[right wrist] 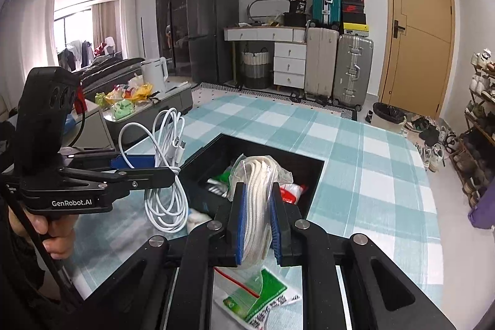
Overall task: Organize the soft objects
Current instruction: 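Lift and carry the cable and rope bag over the black box with both tools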
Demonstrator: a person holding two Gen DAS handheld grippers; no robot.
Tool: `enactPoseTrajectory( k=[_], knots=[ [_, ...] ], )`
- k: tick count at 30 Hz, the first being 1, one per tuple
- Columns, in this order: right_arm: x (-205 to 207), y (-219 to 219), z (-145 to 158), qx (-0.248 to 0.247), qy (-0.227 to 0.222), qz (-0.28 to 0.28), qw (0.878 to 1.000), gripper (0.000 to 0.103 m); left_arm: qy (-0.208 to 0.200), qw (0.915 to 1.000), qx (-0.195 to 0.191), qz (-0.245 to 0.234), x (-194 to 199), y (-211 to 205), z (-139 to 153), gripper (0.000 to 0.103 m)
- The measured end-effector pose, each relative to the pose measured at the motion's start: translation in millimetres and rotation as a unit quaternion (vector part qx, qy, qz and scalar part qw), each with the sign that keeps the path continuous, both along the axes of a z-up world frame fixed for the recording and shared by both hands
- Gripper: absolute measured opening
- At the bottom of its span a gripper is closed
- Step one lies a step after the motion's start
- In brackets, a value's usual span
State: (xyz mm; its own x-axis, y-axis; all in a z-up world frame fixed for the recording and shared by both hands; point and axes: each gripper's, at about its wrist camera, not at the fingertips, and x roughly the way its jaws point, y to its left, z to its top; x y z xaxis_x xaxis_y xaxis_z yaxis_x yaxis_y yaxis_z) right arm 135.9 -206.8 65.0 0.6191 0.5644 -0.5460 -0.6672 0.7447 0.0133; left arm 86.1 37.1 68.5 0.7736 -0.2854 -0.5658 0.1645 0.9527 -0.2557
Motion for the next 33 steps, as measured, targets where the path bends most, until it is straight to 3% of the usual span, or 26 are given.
enactPoseTrajectory(
  k=[20,33],
  knots=[
    [58.5,8.6,-0.9,0.018,0.007,-0.039,0.999,0.014,0.013,0.9998,-0.005,0.015,53.7,6.5,0.1,0.035],
    [85.2,24.1,-14.2,0.004,0.001,-0.044,0.999,0.014,0.029,0.9993,0.018,0.013,82.0,-5.7,-13.3,0.035]
  ],
)
